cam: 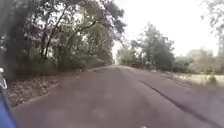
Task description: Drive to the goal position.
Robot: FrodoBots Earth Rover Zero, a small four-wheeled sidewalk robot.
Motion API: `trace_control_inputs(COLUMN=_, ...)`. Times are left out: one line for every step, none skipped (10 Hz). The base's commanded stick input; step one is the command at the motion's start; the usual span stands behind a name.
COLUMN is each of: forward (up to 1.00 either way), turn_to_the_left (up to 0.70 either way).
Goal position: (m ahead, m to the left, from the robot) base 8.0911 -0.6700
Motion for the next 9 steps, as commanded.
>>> trace_control_inputs(forward=0.7, turn_to_the_left=-0.02)
trace_control_inputs(forward=0.7, turn_to_the_left=-0.02)
trace_control_inputs(forward=0.7, turn_to_the_left=-0.01)
trace_control_inputs(forward=0.7, turn_to_the_left=-0.01)
trace_control_inputs(forward=0.7, turn_to_the_left=-0.02)
trace_control_inputs(forward=0.7, turn_to_the_left=-0.02)
trace_control_inputs(forward=0.7, turn_to_the_left=-0.01)
trace_control_inputs(forward=0.7, turn_to_the_left=-0.01)
trace_control_inputs(forward=0.7, turn_to_the_left=0.0)
